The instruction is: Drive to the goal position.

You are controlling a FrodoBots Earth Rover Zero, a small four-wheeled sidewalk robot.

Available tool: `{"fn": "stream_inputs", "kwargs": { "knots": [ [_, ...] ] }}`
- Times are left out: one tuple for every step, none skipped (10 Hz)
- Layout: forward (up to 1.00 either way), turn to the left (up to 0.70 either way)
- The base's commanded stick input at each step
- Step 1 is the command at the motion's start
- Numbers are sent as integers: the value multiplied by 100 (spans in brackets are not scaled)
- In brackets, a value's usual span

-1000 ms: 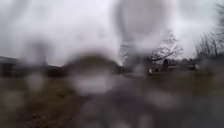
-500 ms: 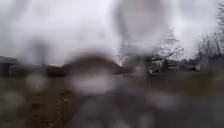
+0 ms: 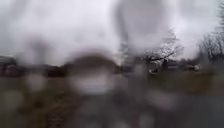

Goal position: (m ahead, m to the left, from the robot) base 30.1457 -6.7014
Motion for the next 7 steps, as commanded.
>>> {"fn": "stream_inputs", "kwargs": {
  "knots": [
    [85,0],
    [85,0],
    [85,0],
    [85,0],
    [85,0],
    [85,0],
    [85,0]
  ]
}}
